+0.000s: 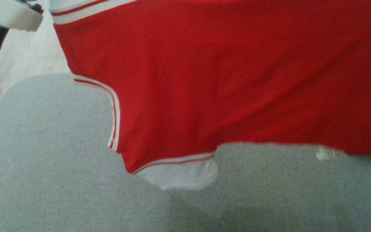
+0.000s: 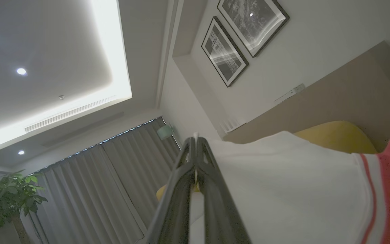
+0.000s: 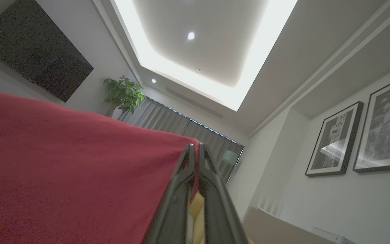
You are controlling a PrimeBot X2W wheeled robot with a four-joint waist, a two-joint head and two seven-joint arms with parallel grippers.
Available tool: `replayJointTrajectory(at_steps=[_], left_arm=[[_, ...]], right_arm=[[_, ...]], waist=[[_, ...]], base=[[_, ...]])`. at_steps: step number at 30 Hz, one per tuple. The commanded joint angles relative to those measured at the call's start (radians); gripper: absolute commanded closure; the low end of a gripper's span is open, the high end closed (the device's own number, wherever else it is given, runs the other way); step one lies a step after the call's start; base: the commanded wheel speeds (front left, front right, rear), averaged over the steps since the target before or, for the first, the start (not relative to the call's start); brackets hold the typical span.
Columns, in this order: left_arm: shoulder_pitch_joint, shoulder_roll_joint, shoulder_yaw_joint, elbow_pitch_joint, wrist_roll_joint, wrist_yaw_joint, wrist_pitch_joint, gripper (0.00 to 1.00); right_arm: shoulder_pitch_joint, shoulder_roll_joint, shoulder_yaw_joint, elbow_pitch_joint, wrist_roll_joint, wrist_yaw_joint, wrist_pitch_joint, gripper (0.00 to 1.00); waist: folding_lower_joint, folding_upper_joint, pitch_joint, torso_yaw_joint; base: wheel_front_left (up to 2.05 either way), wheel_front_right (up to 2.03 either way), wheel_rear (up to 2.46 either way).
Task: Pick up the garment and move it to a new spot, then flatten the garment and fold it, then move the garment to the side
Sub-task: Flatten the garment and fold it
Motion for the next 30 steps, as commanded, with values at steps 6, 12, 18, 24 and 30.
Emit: replayJointTrajectory(at_steps=[6,12,18,24,30], left_arm=[[-0.158,-0.059,0.02,0.162,0.028,-0.031,0.042,1.0],[-0.324,-0.141,0.037,0.343,0.132,0.014,-0.009,1.0],[-0.477,-0.205,0.129,0.37,0.274,0.142,-0.035,1.0],[-0.374,-0.22,0.247,0.215,0.352,0.123,-0.036,1.0],[-0.1,-0.202,0.304,0.096,0.399,0.103,-0.036,1.0]], right_arm=[[-0.186,-0.003,0.157,0.13,0.068,0.007,0.028,1.0],[-0.448,0.027,0.303,0.304,0.11,0.007,-0.015,1.0],[-0.681,0.048,0.331,0.439,0.068,0.007,-0.066,1.0],[-0.683,0.036,0.307,0.435,0.046,0.007,-0.069,1.0],[-0.522,0.017,0.301,0.442,0.093,0.007,-0.069,1.0]], waist=[[0.0001,-0.0001,0.149,0.006],[0.0001,-0.0001,0.347,-0.002],[0.0001,-0.0001,0.467,0.01],[0.0001,-0.0001,0.532,0.048],[0.0001,-0.0001,0.537,0.078]], base=[[0.0,0.0,0.0],[0.0,0.0,0.0],[0.0,0.0,0.0],[0.0,0.0,0.0],[0.0,0.0,0.0]])
